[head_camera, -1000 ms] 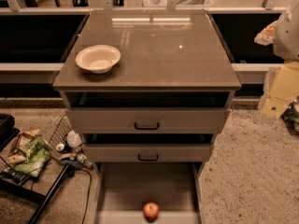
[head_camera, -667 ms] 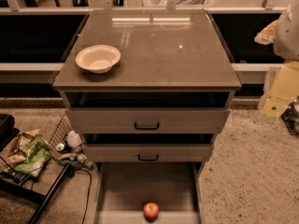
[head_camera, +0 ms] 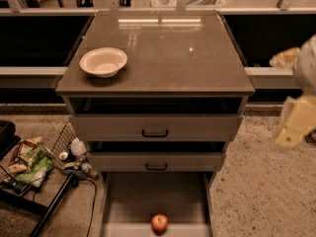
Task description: Pick apple from bottom drawer and place on counter
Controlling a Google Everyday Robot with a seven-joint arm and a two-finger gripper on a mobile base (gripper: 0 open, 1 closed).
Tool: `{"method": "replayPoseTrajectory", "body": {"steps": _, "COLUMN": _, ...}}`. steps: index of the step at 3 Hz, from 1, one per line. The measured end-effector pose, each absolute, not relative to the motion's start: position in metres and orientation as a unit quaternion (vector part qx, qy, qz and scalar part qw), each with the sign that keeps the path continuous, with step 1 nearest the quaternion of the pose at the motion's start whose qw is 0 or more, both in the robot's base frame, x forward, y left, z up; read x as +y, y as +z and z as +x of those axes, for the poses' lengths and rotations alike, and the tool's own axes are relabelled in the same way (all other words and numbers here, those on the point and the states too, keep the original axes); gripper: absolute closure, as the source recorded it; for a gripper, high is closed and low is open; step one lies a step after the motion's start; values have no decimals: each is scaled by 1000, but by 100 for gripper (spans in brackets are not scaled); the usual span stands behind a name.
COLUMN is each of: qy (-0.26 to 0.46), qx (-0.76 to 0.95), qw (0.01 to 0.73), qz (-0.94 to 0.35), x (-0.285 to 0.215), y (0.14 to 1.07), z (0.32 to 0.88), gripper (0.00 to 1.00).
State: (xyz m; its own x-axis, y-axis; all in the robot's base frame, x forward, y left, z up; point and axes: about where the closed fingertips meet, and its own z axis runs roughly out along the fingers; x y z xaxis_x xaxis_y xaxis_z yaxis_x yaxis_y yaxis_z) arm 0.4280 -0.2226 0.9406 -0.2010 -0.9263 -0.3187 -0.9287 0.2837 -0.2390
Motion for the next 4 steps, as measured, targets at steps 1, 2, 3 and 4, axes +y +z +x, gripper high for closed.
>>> {"method": "replayPoseTrajectory", "body": {"steps": 1, "qy": 58, "qx": 775, "qw": 245, "qz": -579, "x": -240, "y": 841, "z": 398, "gripper": 0}}
{"method": "replayPoseTrajectory", "body": {"steps": 2, "qy": 80, "qx": 769, "qw": 285, "qz": -566, "x": -247, "y": 769, "z": 392, "gripper": 0}}
{"method": "replayPoseTrajectory", "body": {"steps": 3, "qy": 74, "qx": 768, "qw": 318, "qz": -551, "x": -255, "y": 689, "z": 428, "gripper": 0}}
{"method": "replayPoseTrajectory", "body": {"steps": 4, "qy": 79, "qx": 768, "qw": 318, "qz": -550, "x": -253, "y": 681, "z": 431, "gripper": 0}}
